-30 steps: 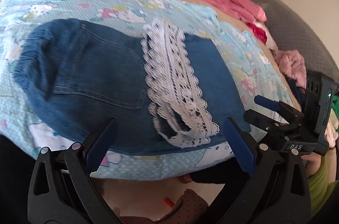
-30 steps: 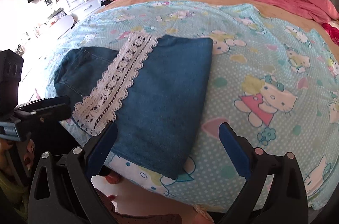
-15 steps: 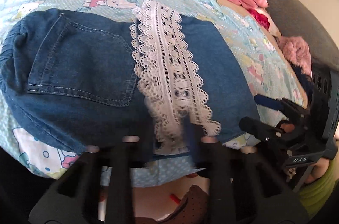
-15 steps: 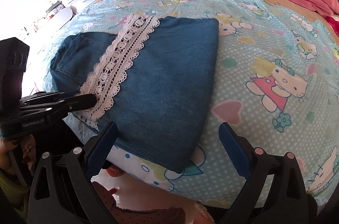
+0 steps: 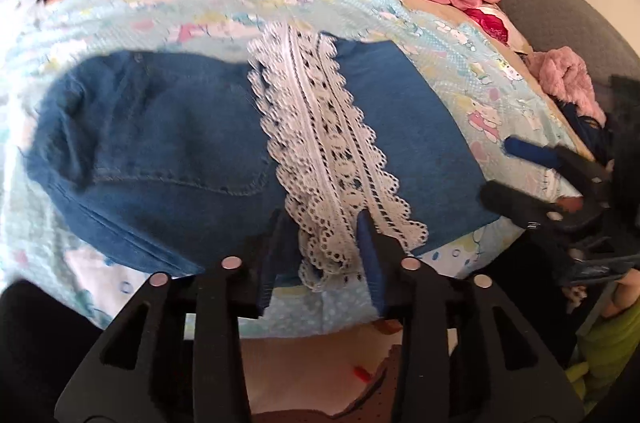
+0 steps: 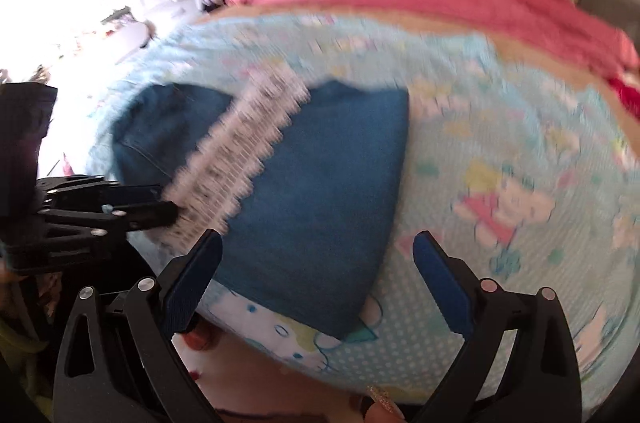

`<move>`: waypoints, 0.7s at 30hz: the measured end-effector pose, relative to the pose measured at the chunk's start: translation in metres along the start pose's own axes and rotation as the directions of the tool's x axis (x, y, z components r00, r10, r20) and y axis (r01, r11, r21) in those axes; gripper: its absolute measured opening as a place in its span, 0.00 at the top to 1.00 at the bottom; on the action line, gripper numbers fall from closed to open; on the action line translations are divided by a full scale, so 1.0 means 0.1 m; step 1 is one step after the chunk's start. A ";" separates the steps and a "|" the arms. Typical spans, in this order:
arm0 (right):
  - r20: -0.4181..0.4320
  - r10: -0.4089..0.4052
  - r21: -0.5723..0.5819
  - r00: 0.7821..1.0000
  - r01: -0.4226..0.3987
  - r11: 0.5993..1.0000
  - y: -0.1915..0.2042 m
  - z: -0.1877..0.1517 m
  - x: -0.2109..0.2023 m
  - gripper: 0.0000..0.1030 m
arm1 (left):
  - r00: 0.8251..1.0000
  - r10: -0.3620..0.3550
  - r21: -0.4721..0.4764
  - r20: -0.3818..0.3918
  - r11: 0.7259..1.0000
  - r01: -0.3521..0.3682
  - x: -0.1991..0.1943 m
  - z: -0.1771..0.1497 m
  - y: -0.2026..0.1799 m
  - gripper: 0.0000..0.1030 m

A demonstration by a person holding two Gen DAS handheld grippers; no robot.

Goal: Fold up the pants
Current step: 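Smooth the folded pants with both open grippers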

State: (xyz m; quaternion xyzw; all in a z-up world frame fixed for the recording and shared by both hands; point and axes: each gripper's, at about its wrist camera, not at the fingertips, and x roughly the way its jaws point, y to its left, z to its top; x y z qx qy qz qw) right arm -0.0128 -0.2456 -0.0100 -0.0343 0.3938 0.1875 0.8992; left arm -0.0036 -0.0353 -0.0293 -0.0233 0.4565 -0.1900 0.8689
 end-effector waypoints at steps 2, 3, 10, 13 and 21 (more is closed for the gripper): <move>0.003 0.017 -0.050 1.000 -0.016 0.999 0.09 0.00 0.00 0.09 | 1.000 0.016 0.008 0.002 1.000 -0.016 -0.01 0.00 -0.01 0.67; -0.012 0.020 -0.065 1.000 -0.021 0.998 0.13 -0.01 0.03 0.11 | 1.000 0.019 0.009 0.003 1.000 -0.019 -0.02 0.00 0.00 0.66; -0.182 0.022 -0.046 0.983 -0.030 0.999 0.11 -0.16 0.41 0.24 | 1.000 0.027 0.002 0.006 1.000 -0.027 -0.04 0.01 0.04 0.57; -0.177 0.031 -0.035 0.984 -0.038 0.999 0.11 -0.15 0.39 0.24 | 1.000 0.029 -0.002 0.011 1.000 -0.029 -0.06 0.01 0.06 0.57; -0.102 0.034 0.005 0.994 -0.033 0.999 0.03 -0.05 0.18 0.23 | 0.999 0.039 0.005 0.032 0.999 -0.039 -0.18 0.02 0.06 0.46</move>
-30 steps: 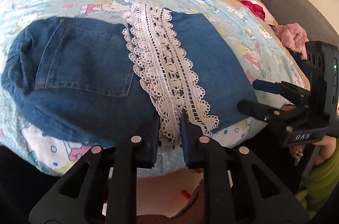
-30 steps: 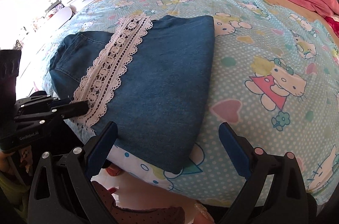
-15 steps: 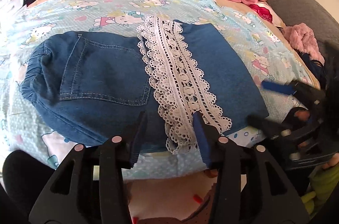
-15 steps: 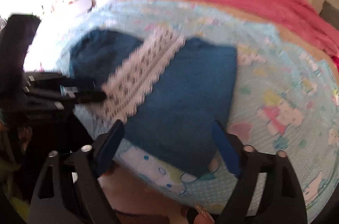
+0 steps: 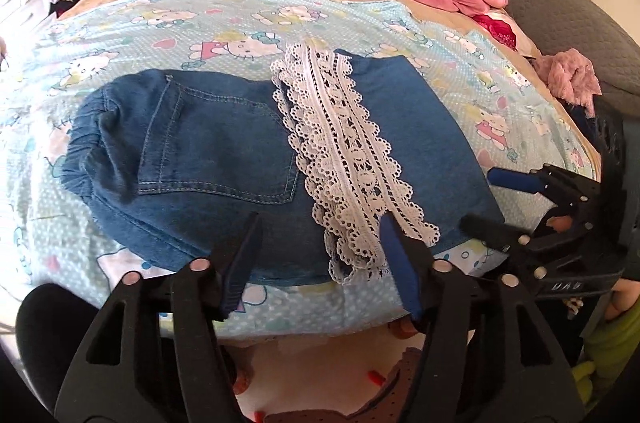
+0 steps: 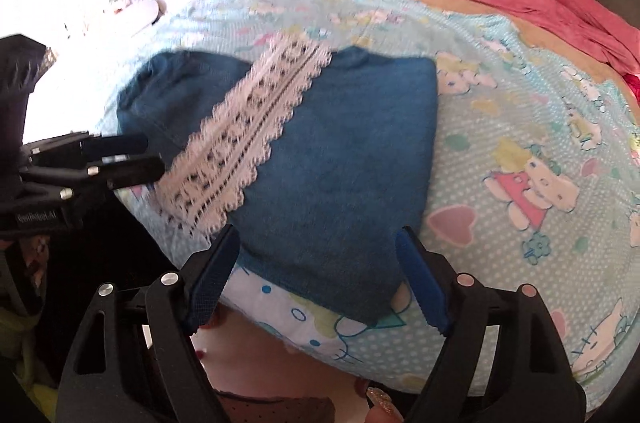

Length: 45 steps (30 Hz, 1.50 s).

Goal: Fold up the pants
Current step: 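Smooth the folded pants with both open grippers, then grasp the elastic waistband with the right gripper and lift it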

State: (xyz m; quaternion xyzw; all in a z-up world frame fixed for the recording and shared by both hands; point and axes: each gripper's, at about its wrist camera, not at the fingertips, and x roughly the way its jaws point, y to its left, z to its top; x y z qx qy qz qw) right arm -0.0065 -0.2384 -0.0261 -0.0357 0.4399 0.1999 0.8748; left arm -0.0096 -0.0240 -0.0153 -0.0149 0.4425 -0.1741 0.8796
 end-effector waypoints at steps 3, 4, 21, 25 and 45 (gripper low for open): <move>0.032 -0.014 0.013 0.999 0.014 1.000 -0.01 0.03 -0.10 0.23 | 1.000 0.005 0.005 0.014 1.000 -0.005 -0.06 0.02 0.00 0.42; 0.042 -0.017 0.017 0.999 0.017 1.000 -0.02 0.04 -0.13 0.22 | 1.000 0.006 0.007 0.018 1.000 -0.006 -0.08 0.02 0.01 0.41; 0.116 -0.074 0.024 0.990 0.072 0.997 0.02 0.16 -0.42 0.06 | 0.994 0.062 -0.037 0.094 0.998 -0.058 -0.43 0.07 0.23 0.09; 0.125 -0.080 0.014 0.989 0.079 0.997 0.06 0.22 -0.46 0.06 | 0.992 0.080 -0.056 0.098 0.996 -0.075 -0.49 0.07 0.33 0.09; 0.198 -0.077 -0.049 0.977 0.088 0.995 0.27 0.76 -0.63 0.04 | 0.981 0.157 -0.148 0.112 0.979 -0.140 -0.71 -0.01 0.80 0.09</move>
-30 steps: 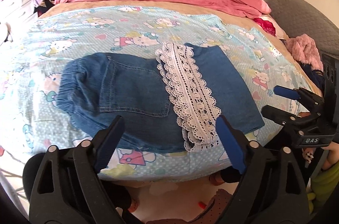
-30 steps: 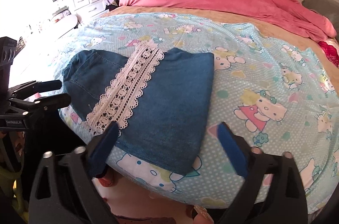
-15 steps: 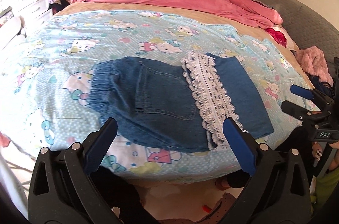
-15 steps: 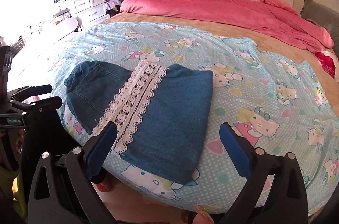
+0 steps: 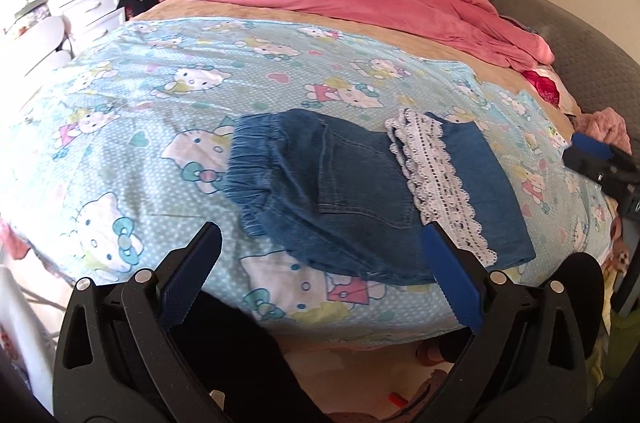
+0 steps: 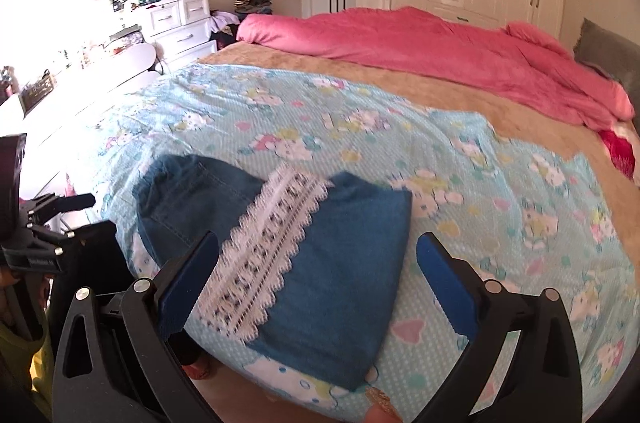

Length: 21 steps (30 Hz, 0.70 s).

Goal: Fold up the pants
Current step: 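Grasp the elastic waistband with the right gripper and lift it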

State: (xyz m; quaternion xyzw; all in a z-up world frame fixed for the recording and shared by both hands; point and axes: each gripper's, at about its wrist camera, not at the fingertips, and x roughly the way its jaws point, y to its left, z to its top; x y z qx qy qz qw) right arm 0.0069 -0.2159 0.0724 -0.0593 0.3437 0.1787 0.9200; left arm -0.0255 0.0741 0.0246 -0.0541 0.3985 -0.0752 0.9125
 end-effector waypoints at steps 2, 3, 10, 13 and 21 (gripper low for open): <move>0.004 0.014 -0.016 1.000 -0.014 1.000 0.06 0.09 0.03 0.04 | 1.000 0.005 -0.011 -0.001 1.000 -0.005 0.00 -0.01 0.06 0.09; 0.003 0.032 -0.023 0.999 -0.032 0.999 0.09 0.15 0.06 0.04 | 1.000 0.008 -0.019 -0.003 1.000 -0.008 0.00 -0.02 0.09 0.09; -0.036 0.105 -0.076 0.994 -0.107 0.991 0.31 0.38 0.32 0.04 | 1.000 0.024 -0.062 -0.020 0.998 -0.025 0.07 -0.08 0.28 0.09; -0.072 0.140 -0.100 0.988 -0.147 0.984 0.43 0.49 0.51 0.04 | 0.999 0.024 -0.079 -0.038 0.997 -0.027 0.15 -0.09 0.35 0.09; -0.163 0.236 -0.176 0.958 -0.263 0.948 0.77 0.77 1.02 0.04 | 0.997 -0.016 -0.097 -0.074 0.995 0.009 0.33 -0.13 0.39 0.09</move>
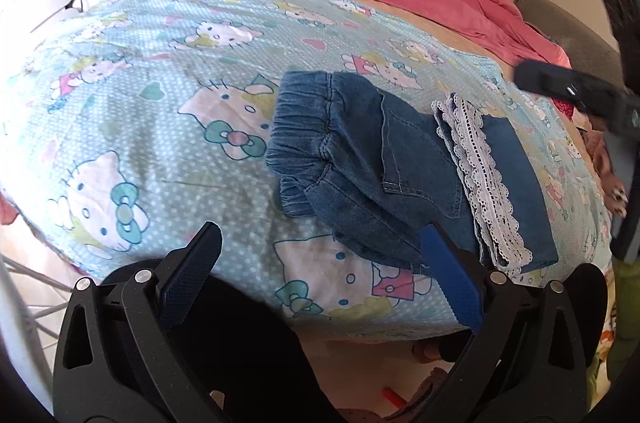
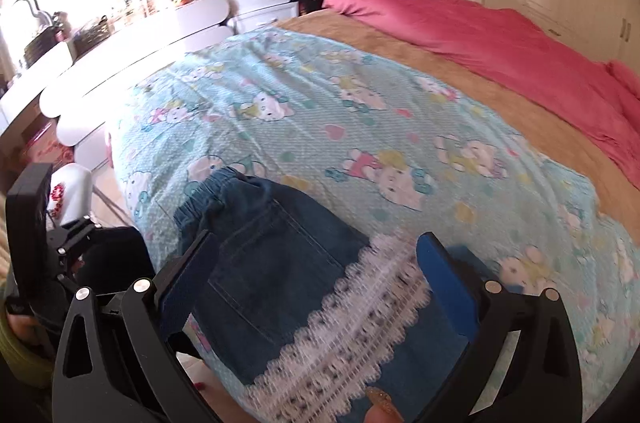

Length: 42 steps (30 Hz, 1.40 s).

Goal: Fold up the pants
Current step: 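Grasp the elastic waistband with the right gripper and lift it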

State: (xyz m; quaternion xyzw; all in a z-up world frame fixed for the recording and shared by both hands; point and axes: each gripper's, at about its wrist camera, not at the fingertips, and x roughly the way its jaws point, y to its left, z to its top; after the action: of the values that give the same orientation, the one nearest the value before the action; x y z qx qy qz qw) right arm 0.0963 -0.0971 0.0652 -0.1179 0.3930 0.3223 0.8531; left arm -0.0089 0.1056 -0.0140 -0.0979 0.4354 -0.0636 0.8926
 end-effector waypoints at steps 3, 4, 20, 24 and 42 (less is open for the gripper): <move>-0.058 0.063 -0.016 0.996 -0.064 0.998 0.05 0.15 0.27 0.04 | 1.000 -0.012 0.003 -0.010 1.000 0.012 0.05 0.00 -0.02 0.09; -0.070 0.074 -0.025 0.995 -0.076 0.997 0.07 0.18 0.33 0.04 | 1.000 -0.012 0.004 -0.011 1.000 0.012 0.06 0.01 -0.03 0.09; -0.273 0.180 -0.126 0.945 -0.221 0.967 0.45 0.54 1.22 0.04 | 0.996 -0.090 -0.053 -0.015 0.995 0.089 0.34 0.15 0.06 0.23; -0.314 0.210 -0.144 0.926 -0.265 0.953 0.55 0.52 1.39 0.04 | 0.994 -0.111 -0.060 -0.023 0.992 0.110 0.44 0.16 0.07 0.38; -0.151 0.489 0.043 0.859 -0.489 0.871 0.03 0.43 0.95 0.66 | 0.992 -0.123 -0.067 0.008 0.990 0.124 0.40 0.21 0.02 0.10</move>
State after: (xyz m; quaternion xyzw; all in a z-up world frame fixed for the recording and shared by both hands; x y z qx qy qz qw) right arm 0.1656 -0.0319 0.0228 -0.0380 0.4762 0.5174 0.7100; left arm 0.0319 0.1016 -0.0325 -0.1547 0.4287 -0.1039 0.8840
